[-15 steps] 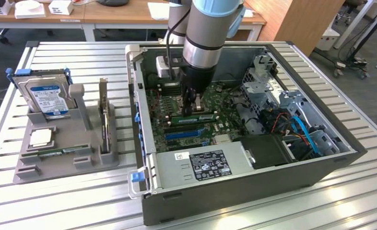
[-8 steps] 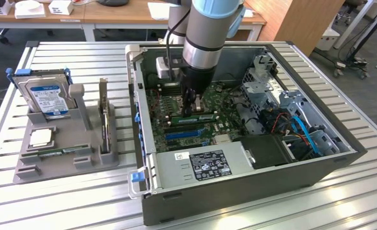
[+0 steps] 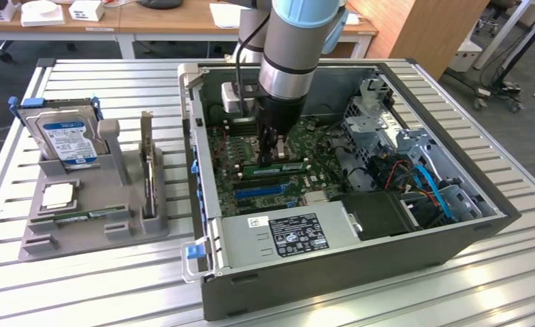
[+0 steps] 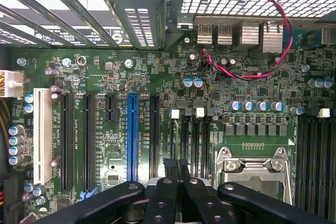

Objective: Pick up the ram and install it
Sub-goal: 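Press down the ram until it locks into place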

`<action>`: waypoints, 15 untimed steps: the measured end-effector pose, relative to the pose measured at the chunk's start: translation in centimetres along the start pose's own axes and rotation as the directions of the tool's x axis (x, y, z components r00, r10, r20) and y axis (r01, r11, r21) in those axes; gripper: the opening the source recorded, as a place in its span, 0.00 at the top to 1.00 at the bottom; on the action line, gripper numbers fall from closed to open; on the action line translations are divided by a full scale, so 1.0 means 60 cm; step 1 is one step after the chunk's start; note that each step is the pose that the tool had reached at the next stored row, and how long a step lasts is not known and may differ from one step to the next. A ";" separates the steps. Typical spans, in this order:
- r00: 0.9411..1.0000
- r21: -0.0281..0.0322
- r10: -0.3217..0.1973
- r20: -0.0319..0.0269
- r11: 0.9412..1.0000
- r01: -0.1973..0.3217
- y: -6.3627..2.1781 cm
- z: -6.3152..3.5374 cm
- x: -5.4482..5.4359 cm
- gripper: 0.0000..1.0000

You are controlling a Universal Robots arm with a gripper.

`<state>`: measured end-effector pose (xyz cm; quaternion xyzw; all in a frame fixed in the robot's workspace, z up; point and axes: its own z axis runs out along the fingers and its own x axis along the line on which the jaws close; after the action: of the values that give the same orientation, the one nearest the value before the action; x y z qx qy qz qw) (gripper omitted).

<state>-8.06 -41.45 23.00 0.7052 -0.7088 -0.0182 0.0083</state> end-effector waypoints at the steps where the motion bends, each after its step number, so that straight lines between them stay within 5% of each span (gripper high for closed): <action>1: 1.000 0.000 0.000 0.000 1.000 0.000 0.000 0.000 0.000 0.90; 15: 1.000 0.000 0.000 0.000 1.000 0.000 0.000 0.005 0.000 0.90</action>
<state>-8.07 -41.45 22.72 0.7052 -0.7088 -0.0182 0.0083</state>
